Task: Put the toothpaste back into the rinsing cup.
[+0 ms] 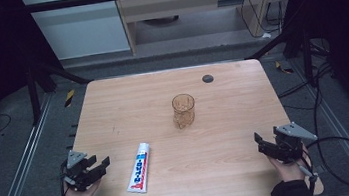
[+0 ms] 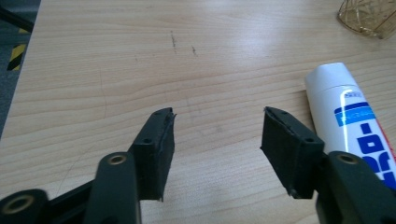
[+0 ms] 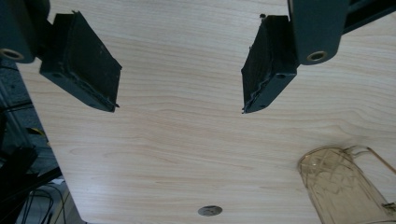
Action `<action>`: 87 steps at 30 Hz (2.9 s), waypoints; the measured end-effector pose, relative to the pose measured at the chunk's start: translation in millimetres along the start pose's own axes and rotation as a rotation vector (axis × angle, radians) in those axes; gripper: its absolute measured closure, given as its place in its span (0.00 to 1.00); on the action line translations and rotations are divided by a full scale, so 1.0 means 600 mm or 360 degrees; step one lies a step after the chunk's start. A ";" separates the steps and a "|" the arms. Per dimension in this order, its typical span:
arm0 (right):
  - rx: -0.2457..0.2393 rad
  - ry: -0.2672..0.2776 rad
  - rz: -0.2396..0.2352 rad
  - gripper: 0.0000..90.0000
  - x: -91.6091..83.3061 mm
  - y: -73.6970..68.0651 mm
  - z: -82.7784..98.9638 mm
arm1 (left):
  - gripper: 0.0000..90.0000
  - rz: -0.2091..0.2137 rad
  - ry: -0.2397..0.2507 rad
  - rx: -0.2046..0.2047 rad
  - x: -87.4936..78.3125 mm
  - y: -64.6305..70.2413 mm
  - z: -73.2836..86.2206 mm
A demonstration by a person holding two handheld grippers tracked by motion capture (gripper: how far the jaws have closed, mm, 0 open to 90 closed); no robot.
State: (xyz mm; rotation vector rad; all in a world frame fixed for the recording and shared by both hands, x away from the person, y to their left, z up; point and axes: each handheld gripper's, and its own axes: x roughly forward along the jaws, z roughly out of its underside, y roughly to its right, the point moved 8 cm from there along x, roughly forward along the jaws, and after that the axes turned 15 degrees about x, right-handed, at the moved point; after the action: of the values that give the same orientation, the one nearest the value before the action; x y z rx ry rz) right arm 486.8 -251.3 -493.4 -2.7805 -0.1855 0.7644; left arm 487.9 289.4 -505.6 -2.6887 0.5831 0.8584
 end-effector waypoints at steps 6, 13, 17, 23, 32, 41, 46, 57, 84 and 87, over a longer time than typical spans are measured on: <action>0.0002 -0.0030 -0.0052 0.31 -0.003 -0.019 0.002 | 0.62 0.0004 -0.0005 0.0013 -0.011 0.007 -0.004; -0.0092 -0.0063 -0.0082 0.33 -0.004 -0.047 0.009 | 0.74 0.0027 -0.0059 0.0028 -0.014 0.019 0.000; -0.0124 -0.0090 -0.0114 0.34 -0.002 -0.062 0.014 | 0.82 0.0066 -0.0076 0.0070 -0.012 0.032 -0.001; -0.0164 -0.0158 -0.0123 0.34 0.005 -0.070 0.027 | 0.93 0.0135 -0.0118 0.0124 -0.006 0.051 0.002; -0.0182 -0.0159 -0.0119 0.33 0.005 -0.075 0.031 | 0.99 0.0229 -0.0179 0.0194 0.003 0.086 0.007; -0.0202 -0.0170 -0.0110 0.33 0.007 -0.075 0.036 | 0.99 0.0293 -0.0258 0.0244 0.009 0.109 0.021; -0.0204 -0.0182 -0.0098 0.32 0.009 -0.073 0.038 | 0.99 0.0325 -0.0304 0.0286 0.017 0.118 0.028; -0.0206 -0.0191 -0.0084 0.32 0.011 -0.069 0.040 | 0.99 0.0409 -0.0341 0.0337 0.024 0.137 0.034; -0.0190 -0.0222 -0.0047 0.31 0.019 -0.056 0.044 | 0.99 0.0520 -0.0282 0.0429 0.044 0.196 0.017; -0.0184 -0.0220 -0.0045 0.31 0.019 -0.054 0.043 | 0.99 0.0525 -0.0266 0.0435 0.049 0.202 0.012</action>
State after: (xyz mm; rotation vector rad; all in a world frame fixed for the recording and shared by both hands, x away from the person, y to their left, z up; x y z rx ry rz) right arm 481.4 -212.7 -511.9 -2.8260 -0.3029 0.9689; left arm 451.9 175.8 -543.2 -2.2849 1.0398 0.9910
